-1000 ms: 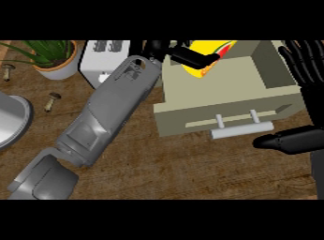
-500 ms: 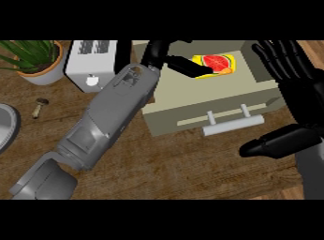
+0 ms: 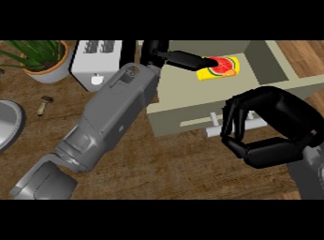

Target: Pick up the cup, place it into the drawer and close the drawer

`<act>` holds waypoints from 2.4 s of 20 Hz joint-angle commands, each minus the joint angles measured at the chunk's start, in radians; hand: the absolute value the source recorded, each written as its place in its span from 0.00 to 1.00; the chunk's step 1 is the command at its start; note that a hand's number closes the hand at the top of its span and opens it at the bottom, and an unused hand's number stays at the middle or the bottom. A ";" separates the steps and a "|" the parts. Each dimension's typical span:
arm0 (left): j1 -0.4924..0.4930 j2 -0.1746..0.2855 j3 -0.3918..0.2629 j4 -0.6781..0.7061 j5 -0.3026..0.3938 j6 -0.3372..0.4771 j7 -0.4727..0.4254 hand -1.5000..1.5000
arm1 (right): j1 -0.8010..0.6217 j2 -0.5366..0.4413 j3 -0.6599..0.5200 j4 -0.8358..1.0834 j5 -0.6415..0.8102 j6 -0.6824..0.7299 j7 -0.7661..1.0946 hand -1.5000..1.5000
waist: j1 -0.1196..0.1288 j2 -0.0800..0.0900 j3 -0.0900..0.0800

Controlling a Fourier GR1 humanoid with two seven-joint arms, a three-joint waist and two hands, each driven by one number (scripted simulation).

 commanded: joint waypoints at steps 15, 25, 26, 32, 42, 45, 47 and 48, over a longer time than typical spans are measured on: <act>0.080 0.000 0.047 -0.026 0.117 -0.011 -0.113 0.00 | 0.057 -0.071 0.244 0.264 0.682 -0.114 -0.082 0.00 | 0.195 -0.034 0.001; 0.207 0.054 0.042 -0.163 0.117 -0.087 -0.099 0.00 | -0.136 -0.027 0.219 0.901 0.844 -0.285 -0.368 1.00 | 0.276 -0.030 0.004; 0.227 0.103 0.048 -0.180 0.116 -0.102 -0.090 0.00 | -0.165 -0.007 0.212 0.947 0.844 -0.304 -0.408 1.00 | 0.270 -0.031 0.004; 0.316 0.133 0.034 -0.223 0.115 -0.158 -0.092 0.00 | -0.336 -0.045 0.071 1.135 0.799 -0.378 -0.527 1.00 | 0.304 -0.018 0.005; 0.367 0.189 0.031 -0.302 0.127 -0.214 -0.057 0.00 | -0.528 -0.146 -0.085 1.277 0.716 -0.393 -0.509 1.00 | 0.367 -0.001 0.006; 0.392 0.205 0.026 -0.317 0.128 -0.245 -0.054 0.00 | -0.541 -0.172 -0.091 1.274 0.707 -0.366 -0.501 1.00 | 0.371 -0.002 0.005; 0.409 0.200 0.017 -0.320 0.122 -0.253 -0.064 0.00 | -0.531 -0.181 -0.102 1.265 0.692 -0.361 -0.512 1.00 | 0.387 0.007 0.005; 0.395 0.208 0.027 -0.323 0.133 -0.261 -0.050 0.00 | -0.545 -0.183 -0.113 1.258 0.677 -0.349 -0.506 1.00 | 0.381 0.006 0.005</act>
